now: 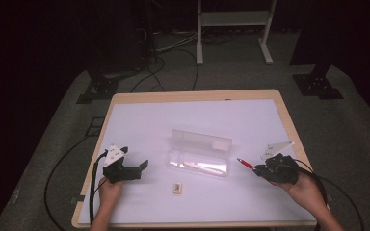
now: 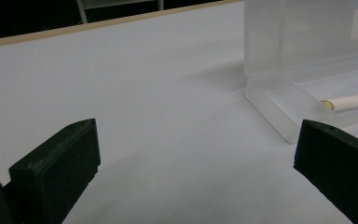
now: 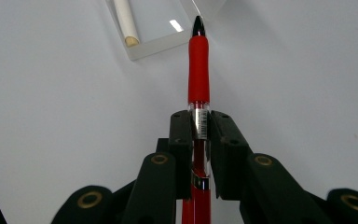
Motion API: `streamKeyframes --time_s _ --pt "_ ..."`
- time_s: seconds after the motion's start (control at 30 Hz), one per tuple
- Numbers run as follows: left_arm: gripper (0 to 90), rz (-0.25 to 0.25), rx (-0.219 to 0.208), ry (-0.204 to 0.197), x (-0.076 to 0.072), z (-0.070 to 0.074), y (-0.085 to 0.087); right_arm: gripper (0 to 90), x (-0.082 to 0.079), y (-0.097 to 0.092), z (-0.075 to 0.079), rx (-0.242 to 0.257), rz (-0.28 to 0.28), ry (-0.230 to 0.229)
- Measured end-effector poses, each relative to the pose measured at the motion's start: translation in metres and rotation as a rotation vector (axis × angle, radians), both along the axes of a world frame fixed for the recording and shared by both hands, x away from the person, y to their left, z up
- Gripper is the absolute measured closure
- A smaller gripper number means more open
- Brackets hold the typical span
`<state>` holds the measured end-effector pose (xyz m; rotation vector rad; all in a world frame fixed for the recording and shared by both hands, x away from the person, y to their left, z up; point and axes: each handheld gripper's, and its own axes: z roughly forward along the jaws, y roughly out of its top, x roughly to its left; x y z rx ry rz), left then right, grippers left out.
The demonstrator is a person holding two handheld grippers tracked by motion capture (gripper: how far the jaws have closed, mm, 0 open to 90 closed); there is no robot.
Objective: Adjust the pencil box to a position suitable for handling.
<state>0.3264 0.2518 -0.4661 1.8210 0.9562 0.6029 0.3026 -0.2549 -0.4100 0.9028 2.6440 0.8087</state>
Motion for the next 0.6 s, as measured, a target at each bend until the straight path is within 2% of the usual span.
streamKeyframes --time_s 0.6 --pt "0.0 0.0 -0.004 0.0 0.0 0.0 0.0 78.9 0.005 0.023 0.011 -0.007 0.065 -0.025"
